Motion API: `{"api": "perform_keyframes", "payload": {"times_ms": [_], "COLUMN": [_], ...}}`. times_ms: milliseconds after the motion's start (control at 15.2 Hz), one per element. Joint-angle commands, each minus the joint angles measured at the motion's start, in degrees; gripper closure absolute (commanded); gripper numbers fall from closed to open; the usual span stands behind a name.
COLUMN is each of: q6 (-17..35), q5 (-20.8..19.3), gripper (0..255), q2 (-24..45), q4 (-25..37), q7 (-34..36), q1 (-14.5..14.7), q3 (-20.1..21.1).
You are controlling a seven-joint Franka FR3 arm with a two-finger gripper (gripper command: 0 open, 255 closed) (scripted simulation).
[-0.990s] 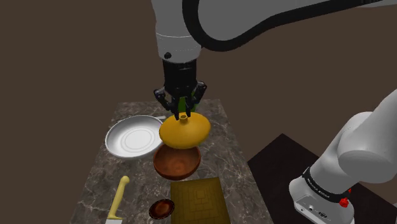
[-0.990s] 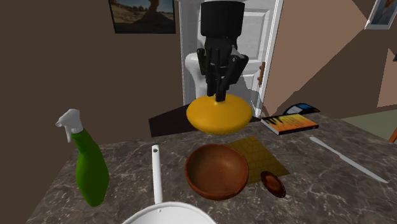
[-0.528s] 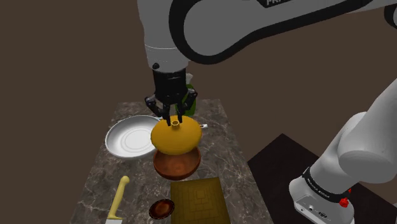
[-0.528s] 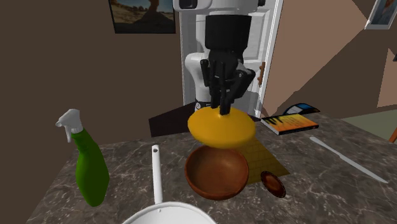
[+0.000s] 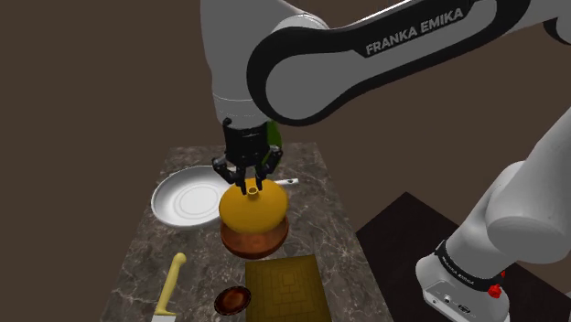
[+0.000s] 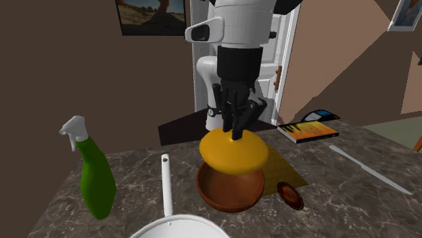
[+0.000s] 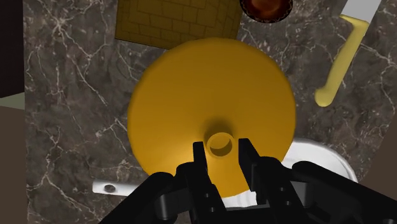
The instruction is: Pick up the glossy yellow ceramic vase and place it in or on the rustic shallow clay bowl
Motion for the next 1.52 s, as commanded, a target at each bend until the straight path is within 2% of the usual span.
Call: {"api": "perform_keyframes", "payload": {"times_ms": [0,462,990,1056,1386,1452], "q6": [1.6,7.0,7.0,7.0,7.0,5.2], "q5": [-0.3,-2.1,-2.1,-2.1,-2.1,-1.5], "gripper": [255,255,255,0,0,0], "q2": [0.5,2.9,2.9,2.9,2.9,2.1], "q4": [-1.2,-4.7,-4.7,-4.7,-4.7,-3.5], "q7": [0.2,1.6,1.6,1.6,1.6,1.1], "q1": [0.0,0.3,0.3,0.3,0.3,0.2], "q3": [0.0,0.1,0.1,0.1,0.1,0.1]}}
